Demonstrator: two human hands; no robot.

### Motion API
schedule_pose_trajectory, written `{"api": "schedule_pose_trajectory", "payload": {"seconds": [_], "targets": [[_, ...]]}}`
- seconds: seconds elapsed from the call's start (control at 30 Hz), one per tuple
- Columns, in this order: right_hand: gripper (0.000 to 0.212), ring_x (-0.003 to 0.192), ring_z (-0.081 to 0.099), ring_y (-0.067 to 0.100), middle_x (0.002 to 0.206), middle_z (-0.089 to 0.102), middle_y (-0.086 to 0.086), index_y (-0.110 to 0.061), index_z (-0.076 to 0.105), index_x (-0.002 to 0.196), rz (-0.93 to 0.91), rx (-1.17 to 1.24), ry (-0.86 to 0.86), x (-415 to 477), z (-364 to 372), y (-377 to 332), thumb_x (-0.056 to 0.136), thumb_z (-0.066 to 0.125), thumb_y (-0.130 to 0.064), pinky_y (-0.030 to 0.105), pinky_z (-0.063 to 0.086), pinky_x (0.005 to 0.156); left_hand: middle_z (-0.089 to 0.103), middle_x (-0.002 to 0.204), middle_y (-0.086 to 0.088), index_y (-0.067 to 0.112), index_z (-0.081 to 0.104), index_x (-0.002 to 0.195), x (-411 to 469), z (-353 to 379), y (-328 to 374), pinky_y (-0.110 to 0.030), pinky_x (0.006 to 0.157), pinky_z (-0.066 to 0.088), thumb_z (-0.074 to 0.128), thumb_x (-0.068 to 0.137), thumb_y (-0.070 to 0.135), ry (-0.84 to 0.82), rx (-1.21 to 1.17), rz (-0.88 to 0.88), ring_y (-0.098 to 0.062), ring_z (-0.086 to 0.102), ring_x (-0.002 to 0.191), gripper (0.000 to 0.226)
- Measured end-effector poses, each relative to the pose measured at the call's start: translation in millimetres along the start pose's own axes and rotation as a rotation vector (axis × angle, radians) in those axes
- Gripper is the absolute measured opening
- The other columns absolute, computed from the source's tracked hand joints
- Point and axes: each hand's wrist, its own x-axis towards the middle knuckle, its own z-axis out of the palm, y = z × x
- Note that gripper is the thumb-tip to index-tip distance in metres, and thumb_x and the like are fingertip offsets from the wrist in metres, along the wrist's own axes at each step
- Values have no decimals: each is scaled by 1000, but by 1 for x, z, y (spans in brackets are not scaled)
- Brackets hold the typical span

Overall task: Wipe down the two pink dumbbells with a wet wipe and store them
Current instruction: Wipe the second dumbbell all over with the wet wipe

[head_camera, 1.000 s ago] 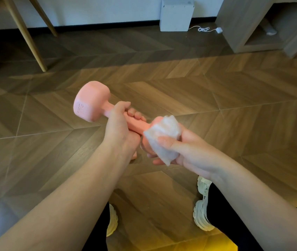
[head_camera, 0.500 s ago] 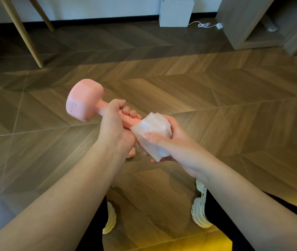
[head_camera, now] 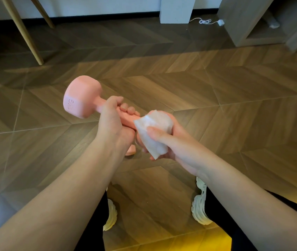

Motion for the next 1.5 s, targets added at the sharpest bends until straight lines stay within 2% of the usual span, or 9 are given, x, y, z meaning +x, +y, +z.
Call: {"api": "schedule_pose_trajectory", "payload": {"seconds": [0.17,0.33,0.43,0.53,0.7,0.87,1.13,1.27,1.5], "targets": [[18,72,74,22,93,75,11,-51,54,112,-39,-37,36,0,4,-1,94,55,-52,26,55,54,34,50,4,17,36,70,-3,3,-5,-24,57,38,50,93,5,-25,9,-10,-10,36,43,29],[51,95,70,33,114,67,25,-20,40,141,113,128,-137,-7,-9,-6,97,53,-42,44,60,73,32,49,5,17,35,68,-2,0,-4,-26,56,36,48,92,6,-25,9,9,-11,34,40,30],[58,92,72,31,109,73,12,-32,42,135,62,116,-99,-9,-5,-2,87,72,-24,40,60,68,32,50,5,18,35,67,-2,-2,-5,-26,55,36,48,92,7,-25,4,3,-11,33,41,30],[53,82,75,26,106,74,6,-40,45,123,24,25,19,-5,2,1,82,78,-31,33,59,62,33,49,5,17,34,66,-1,-2,-5,-23,49,38,48,92,6,-24,-13,-7,-11,35,40,31],[43,72,72,23,85,73,8,-29,40,135,5,-28,17,-3,2,-2,99,49,-50,31,57,54,34,49,4,17,35,67,-1,1,-5,-22,50,38,49,91,5,-9,-39,-49,-12,35,41,30],[51,94,70,28,105,69,14,-11,44,138,45,54,-195,-10,-11,-10,94,58,-32,37,59,75,32,48,6,18,33,61,1,0,0,-25,52,37,48,91,7,-30,-34,-34,-11,33,39,35],[57,82,74,25,104,74,3,-38,43,125,44,-9,-15,-9,1,-7,81,77,-27,33,59,63,32,47,6,18,32,59,-2,-1,-3,-21,48,38,47,91,8,-32,-11,-39,-11,33,38,37],[45,74,72,24,90,73,9,-30,38,134,31,39,26,-10,5,-5,96,59,-43,33,60,61,30,48,5,18,31,63,-4,3,-6,-18,43,36,47,90,5,-57,-24,-37,-11,32,38,34],[56,104,63,39,136,54,29,-18,46,142,220,328,-173,-18,-4,-14,90,59,-35,45,60,83,28,50,6,20,32,64,-7,1,-6,-19,45,35,50,89,13,-80,-21,-32,-11,30,41,32]]}}
